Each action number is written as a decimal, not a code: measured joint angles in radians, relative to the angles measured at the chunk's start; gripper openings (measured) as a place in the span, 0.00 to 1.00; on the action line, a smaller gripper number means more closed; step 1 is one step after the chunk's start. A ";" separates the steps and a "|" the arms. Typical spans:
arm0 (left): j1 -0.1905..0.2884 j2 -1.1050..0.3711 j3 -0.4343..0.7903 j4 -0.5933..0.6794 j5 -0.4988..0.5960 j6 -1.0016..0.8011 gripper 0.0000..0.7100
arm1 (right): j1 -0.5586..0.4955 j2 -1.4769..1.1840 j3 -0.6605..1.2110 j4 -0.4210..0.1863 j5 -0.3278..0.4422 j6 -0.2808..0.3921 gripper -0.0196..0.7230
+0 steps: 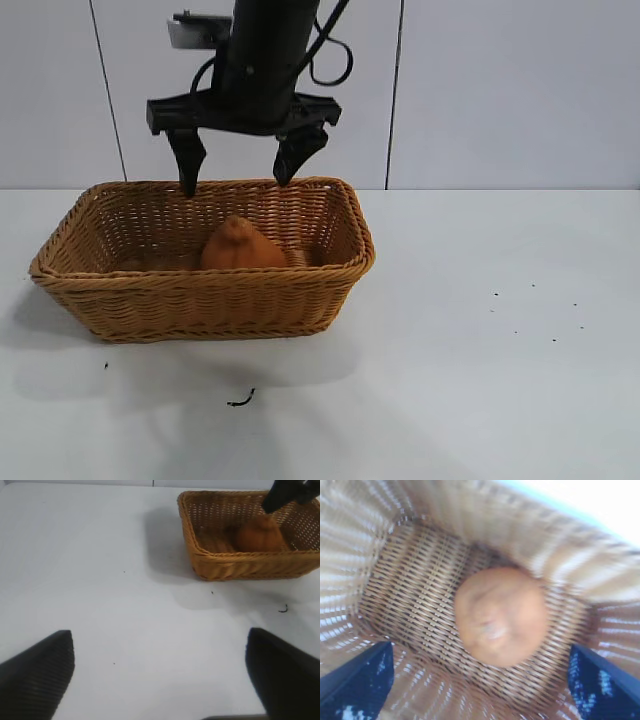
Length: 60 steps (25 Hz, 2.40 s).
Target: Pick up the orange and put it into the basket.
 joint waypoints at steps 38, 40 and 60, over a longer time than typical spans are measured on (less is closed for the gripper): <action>0.000 0.000 0.000 0.000 0.000 0.000 0.94 | -0.527 -0.648 0.954 0.021 0.009 -0.044 0.89; 0.000 0.000 0.000 0.000 0.000 0.000 0.94 | -0.527 -0.759 1.072 0.021 0.009 -0.057 0.89; 0.000 0.000 0.000 0.000 0.000 0.000 0.94 | -0.527 -1.901 1.855 0.026 -0.171 -0.123 0.89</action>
